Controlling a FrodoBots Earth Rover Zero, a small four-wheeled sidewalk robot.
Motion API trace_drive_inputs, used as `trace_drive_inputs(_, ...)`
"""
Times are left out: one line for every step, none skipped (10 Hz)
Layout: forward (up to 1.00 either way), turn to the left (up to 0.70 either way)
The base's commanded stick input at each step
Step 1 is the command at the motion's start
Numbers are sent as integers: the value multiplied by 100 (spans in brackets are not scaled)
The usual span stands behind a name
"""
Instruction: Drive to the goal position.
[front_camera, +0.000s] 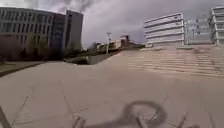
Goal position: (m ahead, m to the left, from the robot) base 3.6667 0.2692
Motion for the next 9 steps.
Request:
trace_drive_inputs(100, 0)
trace_drive_inputs(100, 0)
trace_drive_inputs(100, 0)
trace_drive_inputs(100, 0)
trace_drive_inputs(100, 0)
trace_drive_inputs(100, 0)
trace_drive_inputs(100, 0)
trace_drive_inputs(100, 0)
trace_drive_inputs(100, 0)
